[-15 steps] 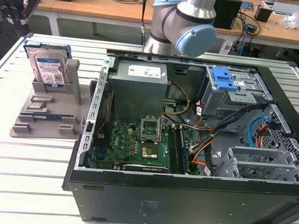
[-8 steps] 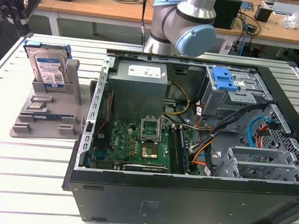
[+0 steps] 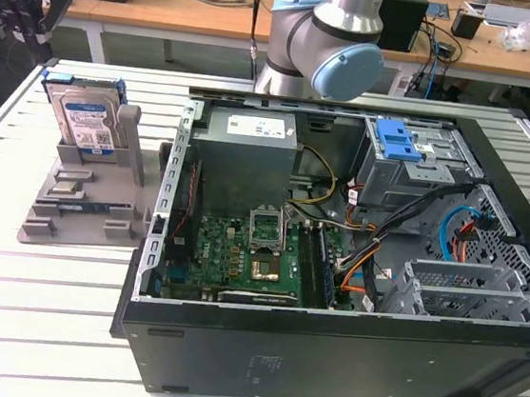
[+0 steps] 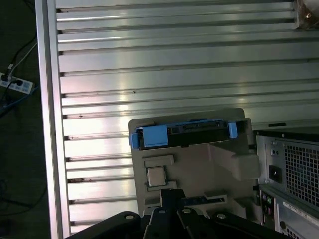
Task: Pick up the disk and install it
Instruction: 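Pick up the disk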
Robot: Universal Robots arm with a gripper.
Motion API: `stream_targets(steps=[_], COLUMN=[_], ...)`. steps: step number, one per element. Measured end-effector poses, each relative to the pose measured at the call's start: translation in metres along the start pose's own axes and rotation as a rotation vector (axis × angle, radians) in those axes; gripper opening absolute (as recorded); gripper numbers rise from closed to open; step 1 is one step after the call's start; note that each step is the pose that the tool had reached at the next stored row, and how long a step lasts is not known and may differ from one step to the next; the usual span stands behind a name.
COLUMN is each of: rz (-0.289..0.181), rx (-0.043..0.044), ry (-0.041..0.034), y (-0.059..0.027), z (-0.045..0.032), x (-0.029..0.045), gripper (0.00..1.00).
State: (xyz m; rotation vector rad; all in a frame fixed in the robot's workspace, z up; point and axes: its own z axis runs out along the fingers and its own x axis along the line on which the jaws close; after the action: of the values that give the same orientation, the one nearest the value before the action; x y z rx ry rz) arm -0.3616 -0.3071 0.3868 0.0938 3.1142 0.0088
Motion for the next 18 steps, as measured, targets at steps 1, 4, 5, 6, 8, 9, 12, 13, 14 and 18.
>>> stream_targets(steps=[1,4,5,6,8,9,12,13,14,18], rz=[-0.026,-0.113,-0.142,-0.167,-0.214,-0.231,-0.325,-0.36,-0.384,-0.466], rx=[-0.0007,-0.0029,-0.0037,-0.0043,-0.0055,-0.006,-0.0084,-0.0093,-0.0099,-0.012], ry=[0.0001,0.0008,0.0008,0.001,0.0014,0.0014,0.0021,0.0022,0.0024,0.003], y=[0.0001,0.0,0.0,0.0,0.0,0.0,0.0,0.0,0.0,0.0], z=[0.0,0.0,0.0,0.0,0.0,0.0,0.0,0.0,0.0,0.0], x=[0.0,0.0,0.0,0.0,0.0,0.0,0.0,0.0,0.0,0.0], gripper=[0.11,0.11,0.11,0.11,0.11,0.11,0.11,0.11,0.11,0.11])
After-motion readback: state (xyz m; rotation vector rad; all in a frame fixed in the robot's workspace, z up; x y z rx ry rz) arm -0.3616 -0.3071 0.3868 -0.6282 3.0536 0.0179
